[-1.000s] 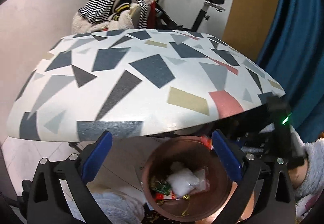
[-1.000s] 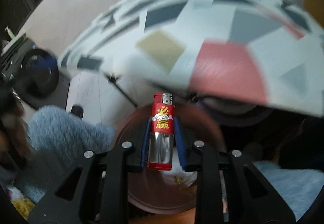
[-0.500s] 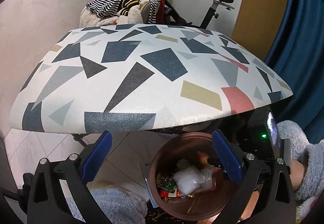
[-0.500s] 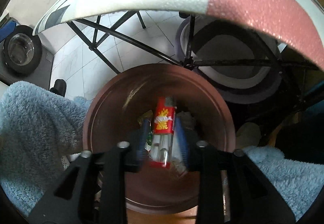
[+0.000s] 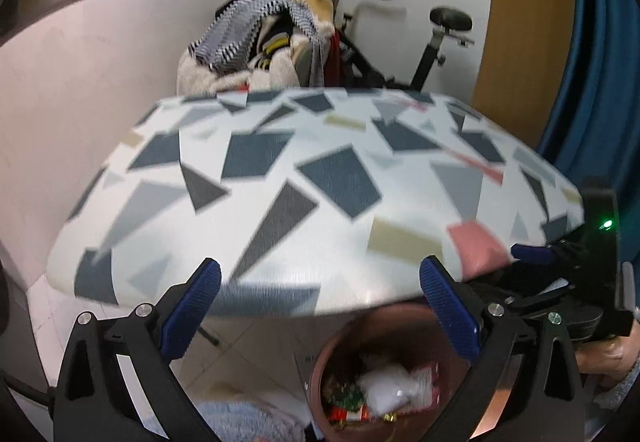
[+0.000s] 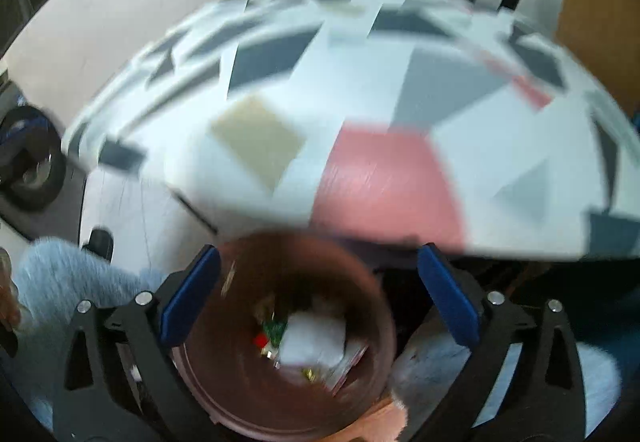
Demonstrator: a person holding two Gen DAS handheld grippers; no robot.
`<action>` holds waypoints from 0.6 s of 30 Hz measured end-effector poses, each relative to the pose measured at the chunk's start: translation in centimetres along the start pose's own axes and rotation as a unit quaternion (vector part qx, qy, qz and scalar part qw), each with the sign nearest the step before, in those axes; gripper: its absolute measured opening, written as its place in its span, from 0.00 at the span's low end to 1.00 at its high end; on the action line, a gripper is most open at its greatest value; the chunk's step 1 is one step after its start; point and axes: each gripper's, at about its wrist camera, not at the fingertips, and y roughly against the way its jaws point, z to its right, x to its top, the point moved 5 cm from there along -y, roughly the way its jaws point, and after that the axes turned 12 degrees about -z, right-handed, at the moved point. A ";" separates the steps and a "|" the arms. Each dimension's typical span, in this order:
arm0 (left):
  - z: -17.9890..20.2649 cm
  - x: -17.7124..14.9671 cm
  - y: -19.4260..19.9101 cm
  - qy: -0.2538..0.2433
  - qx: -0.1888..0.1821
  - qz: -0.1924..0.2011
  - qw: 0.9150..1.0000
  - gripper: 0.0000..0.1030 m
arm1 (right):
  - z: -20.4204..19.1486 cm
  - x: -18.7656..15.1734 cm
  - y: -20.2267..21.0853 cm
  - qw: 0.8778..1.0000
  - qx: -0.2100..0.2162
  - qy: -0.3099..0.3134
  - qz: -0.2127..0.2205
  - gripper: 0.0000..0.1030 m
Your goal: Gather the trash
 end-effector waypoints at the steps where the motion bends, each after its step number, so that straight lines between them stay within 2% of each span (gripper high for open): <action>1: 0.1 1.0 0.6 0.002 0.000 0.012 1.000 0.94 | 0.2 1.0 1.3 1.000 -0.008 0.002 0.016 0.94; 7: 1.3 6.5 4.4 -0.018 0.016 0.072 0.997 0.94 | 1.9 6.3 8.2 0.996 -0.029 0.000 0.087 0.94; 11: 2.0 9.8 7.4 -0.030 0.010 0.110 0.993 0.94 | 3.4 9.2 12.9 0.991 -0.040 -0.001 0.127 0.94; 18: 2.7 13.1 9.8 -0.042 0.031 0.126 0.991 0.94 | 4.2 11.8 17.8 0.986 -0.055 0.010 0.156 0.94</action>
